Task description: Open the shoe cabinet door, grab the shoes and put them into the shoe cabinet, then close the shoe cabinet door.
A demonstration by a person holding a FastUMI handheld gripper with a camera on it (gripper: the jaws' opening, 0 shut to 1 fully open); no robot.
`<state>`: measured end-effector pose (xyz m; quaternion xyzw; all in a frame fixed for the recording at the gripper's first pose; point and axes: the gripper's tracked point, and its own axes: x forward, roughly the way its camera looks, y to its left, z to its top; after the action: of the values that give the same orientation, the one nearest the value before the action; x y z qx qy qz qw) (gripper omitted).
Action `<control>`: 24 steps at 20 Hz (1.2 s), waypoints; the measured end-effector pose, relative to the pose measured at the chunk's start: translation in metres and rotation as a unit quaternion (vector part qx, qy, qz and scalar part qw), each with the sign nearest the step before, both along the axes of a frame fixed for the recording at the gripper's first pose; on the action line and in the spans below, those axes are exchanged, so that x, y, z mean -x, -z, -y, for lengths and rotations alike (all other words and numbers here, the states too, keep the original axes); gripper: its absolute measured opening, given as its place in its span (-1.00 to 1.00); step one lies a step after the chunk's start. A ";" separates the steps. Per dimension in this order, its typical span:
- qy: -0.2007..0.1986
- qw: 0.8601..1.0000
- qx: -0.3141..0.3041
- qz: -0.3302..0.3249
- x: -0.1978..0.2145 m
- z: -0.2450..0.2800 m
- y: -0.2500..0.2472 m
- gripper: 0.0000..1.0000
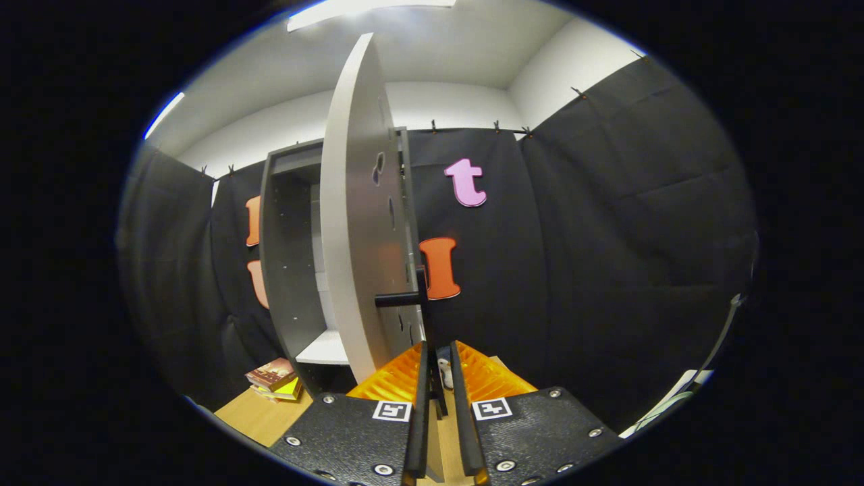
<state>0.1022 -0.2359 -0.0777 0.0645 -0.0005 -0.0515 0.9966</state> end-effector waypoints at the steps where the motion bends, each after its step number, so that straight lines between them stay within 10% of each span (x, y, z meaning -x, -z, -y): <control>1: -0.008 1.000 -0.008 0.001 0.001 0.006 0.002 -0.61; 17: -0.019 0.999 0.029 0.009 0.043 0.016 -0.010 -0.51; 24: -0.025 0.999 0.035 -0.001 0.080 -0.032 -0.022 0.27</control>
<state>0.0223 -0.2036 -0.0561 0.0299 0.0007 -0.0264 0.9992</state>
